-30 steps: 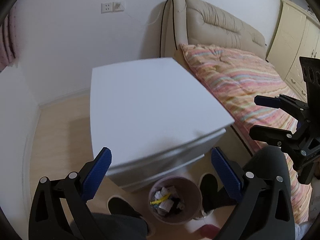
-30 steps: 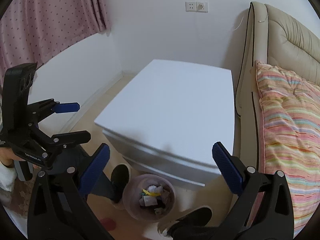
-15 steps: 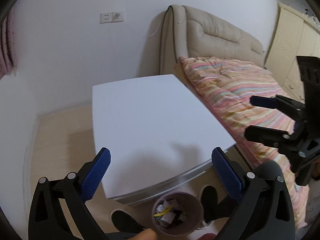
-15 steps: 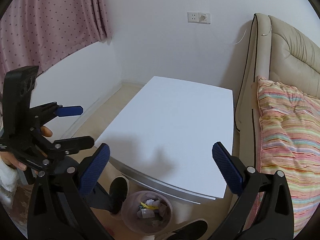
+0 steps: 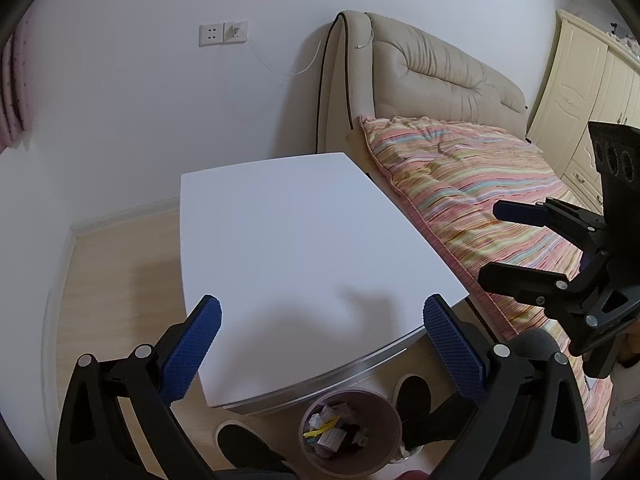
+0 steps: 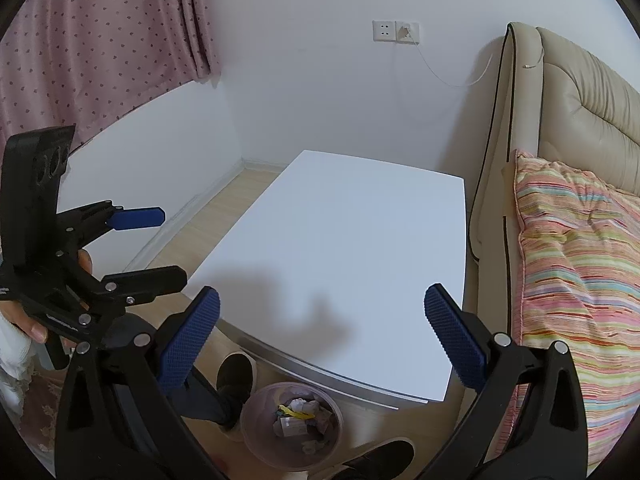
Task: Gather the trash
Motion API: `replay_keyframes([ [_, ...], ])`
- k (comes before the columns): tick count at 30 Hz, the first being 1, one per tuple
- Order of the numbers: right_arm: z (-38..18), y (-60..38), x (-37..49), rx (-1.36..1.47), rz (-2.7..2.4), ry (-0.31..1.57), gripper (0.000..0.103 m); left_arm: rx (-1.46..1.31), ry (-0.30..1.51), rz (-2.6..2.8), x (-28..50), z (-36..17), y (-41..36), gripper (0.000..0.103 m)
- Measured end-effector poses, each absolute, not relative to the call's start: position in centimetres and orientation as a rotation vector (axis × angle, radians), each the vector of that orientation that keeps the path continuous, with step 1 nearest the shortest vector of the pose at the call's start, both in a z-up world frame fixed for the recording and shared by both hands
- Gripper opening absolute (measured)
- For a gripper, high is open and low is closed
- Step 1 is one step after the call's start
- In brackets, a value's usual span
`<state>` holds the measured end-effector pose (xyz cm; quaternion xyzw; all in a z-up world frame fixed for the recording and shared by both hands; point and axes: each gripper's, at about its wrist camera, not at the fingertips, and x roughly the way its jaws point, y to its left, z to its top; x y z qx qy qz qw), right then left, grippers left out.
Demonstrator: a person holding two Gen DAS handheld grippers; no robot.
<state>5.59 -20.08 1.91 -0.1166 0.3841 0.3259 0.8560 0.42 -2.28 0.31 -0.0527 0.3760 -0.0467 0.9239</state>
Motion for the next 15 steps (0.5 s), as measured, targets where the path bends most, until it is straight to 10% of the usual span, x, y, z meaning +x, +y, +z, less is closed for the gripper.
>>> replay_keyframes([
  [15, 1.29, -19.68, 5.91, -0.251, 0.682, 0.827, 0.100, -0.137, 0.786, -0.087, 1.04, -0.22, -2.08, 0.097],
])
